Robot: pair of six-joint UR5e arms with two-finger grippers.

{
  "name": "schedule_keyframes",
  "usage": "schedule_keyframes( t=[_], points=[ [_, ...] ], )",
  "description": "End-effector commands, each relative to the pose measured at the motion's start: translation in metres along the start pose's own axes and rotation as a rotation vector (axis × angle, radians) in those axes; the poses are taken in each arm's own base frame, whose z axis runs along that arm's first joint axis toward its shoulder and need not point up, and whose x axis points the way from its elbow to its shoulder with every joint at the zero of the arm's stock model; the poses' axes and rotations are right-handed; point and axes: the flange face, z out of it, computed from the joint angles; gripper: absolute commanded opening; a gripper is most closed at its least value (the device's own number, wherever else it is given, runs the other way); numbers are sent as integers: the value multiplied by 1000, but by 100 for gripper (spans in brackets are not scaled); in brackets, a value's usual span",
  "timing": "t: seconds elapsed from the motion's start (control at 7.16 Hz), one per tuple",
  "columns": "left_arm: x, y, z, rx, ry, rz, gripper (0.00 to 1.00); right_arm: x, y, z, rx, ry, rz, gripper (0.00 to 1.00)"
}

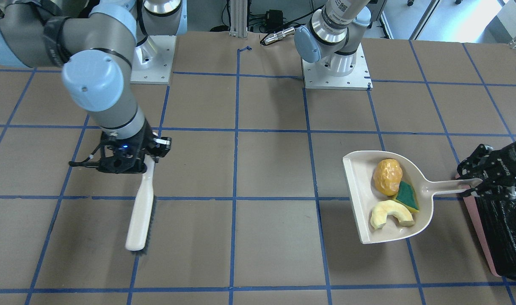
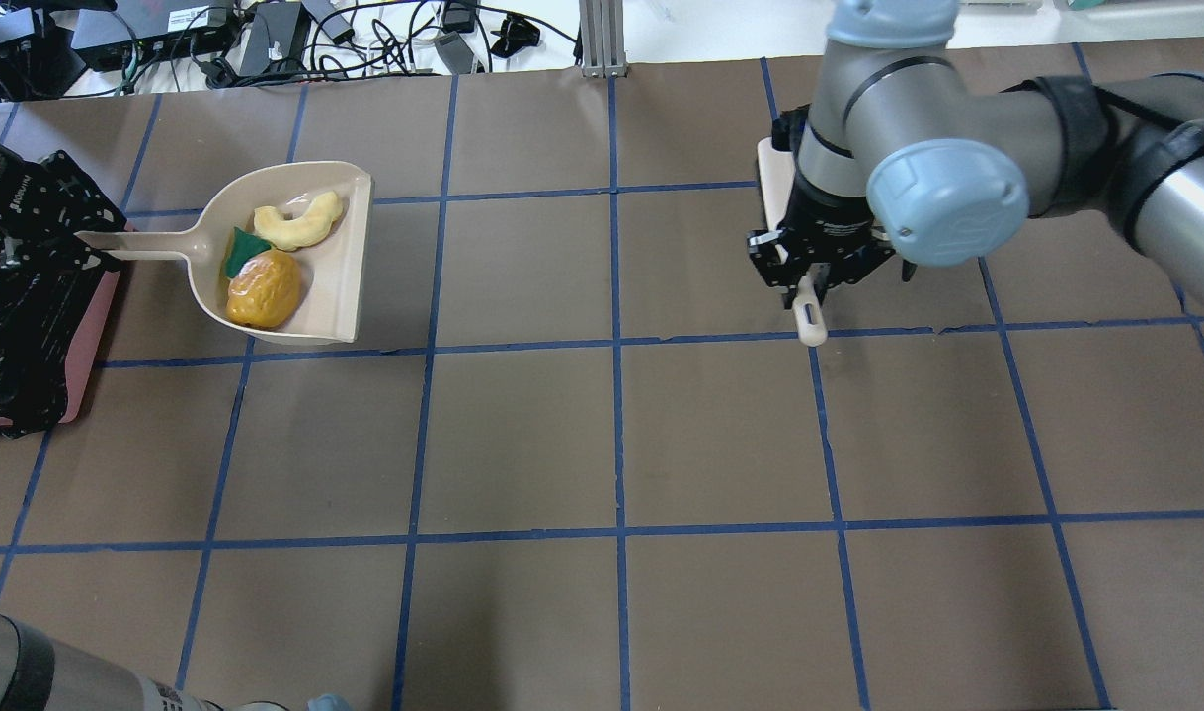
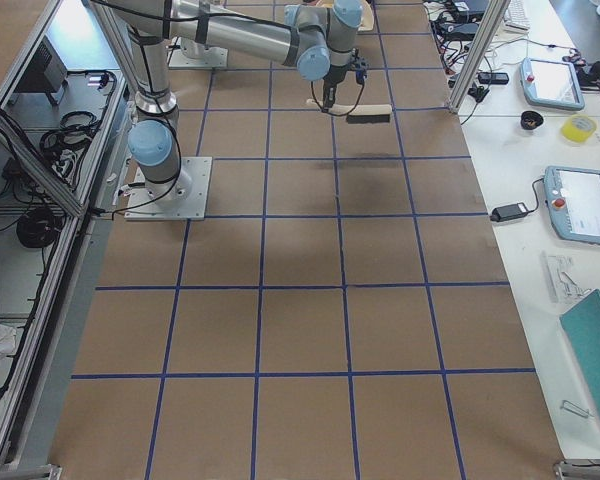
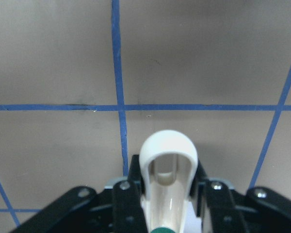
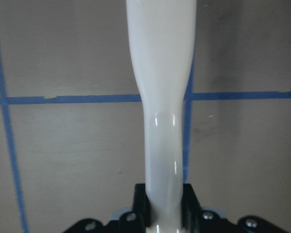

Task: Sweep and dump trash into bin
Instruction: 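Carry the loaded dustpan over the bin with left gripper while right withdraws brush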

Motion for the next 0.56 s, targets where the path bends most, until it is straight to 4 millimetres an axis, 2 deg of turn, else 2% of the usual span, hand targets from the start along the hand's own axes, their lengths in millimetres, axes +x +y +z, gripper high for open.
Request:
schedule_keyframes(
  t=[0.0, 0.14, 0.28, 0.42],
  points=[
    [16, -63, -32, 10, 11, -36, 0, 77, -12, 3, -13, 67, -54, 0],
    [22, -97, -56, 35, 33, -67, 0, 100, -14, 5, -18, 60, -49, 0],
    [29, -125, -73, 32, 28, -89, 0, 126, -24, 19, -28, 53, -21, 0],
    [33, -142, -85, 80, 16, -86, 0, 148, -41, 36, 0, 59, -45, 0]
  ],
)
